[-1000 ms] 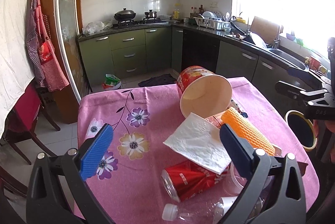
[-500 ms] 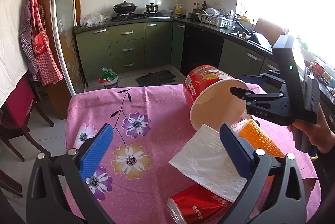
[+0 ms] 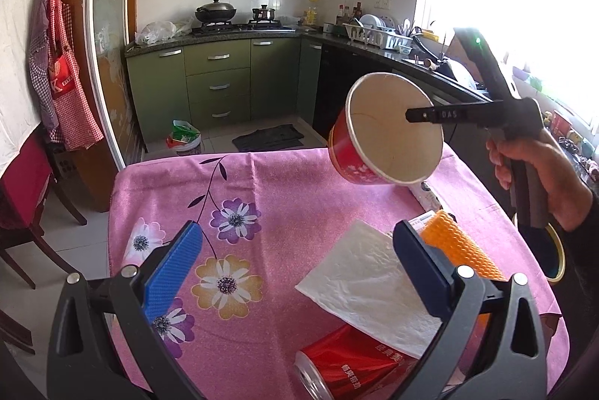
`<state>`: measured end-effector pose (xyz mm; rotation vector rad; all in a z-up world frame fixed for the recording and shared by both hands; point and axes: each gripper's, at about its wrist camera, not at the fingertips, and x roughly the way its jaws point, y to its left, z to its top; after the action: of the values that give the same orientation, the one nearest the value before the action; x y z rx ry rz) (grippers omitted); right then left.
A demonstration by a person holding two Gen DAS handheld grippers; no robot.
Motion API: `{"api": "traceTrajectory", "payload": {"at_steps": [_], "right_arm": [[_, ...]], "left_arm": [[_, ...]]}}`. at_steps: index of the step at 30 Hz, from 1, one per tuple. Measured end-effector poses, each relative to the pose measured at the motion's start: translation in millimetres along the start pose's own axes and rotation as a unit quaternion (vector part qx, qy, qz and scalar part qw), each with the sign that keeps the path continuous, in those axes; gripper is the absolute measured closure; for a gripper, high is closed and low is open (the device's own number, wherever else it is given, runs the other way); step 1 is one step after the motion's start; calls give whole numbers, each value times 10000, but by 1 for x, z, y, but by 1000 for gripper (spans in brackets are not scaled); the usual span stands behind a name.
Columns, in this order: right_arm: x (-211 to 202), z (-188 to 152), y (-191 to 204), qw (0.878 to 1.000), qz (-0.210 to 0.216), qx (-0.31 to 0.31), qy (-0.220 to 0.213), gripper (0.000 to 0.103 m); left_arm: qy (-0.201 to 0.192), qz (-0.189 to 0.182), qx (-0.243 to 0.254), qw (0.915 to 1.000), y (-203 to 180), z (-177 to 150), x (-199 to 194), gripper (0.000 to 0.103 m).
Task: Collect trash
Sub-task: 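Carry the noodle cup over the yellow-rimmed bin and open the right gripper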
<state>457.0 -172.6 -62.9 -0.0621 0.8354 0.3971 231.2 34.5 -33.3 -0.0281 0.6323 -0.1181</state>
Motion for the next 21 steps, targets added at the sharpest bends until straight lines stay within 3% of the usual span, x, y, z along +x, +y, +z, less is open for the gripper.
{"api": "traceTrajectory", "payload": {"at_steps": [5,9,13,16,21], "right_arm": [[-61,1,-58,9962,257,786,268,97],[-131,-28,-114,9901,38,1322,463,97],[-196,-82,-176,9774,-407,1982,605,97],[-229,-144,-223,9612,-761,2543,747,97],[-235,-236,-303,9279,-1074,3374,1166,97]], "left_arm": [[-164,-204,92,9996,-8,1,-22,6],[-312,-296,281,9987,-20,0,-48,6],[-427,-477,365,9973,-32,-8,-74,6],[-433,-580,432,9964,-42,-14,-87,6],[-354,-676,536,9956,-60,-26,-102,6]]}}
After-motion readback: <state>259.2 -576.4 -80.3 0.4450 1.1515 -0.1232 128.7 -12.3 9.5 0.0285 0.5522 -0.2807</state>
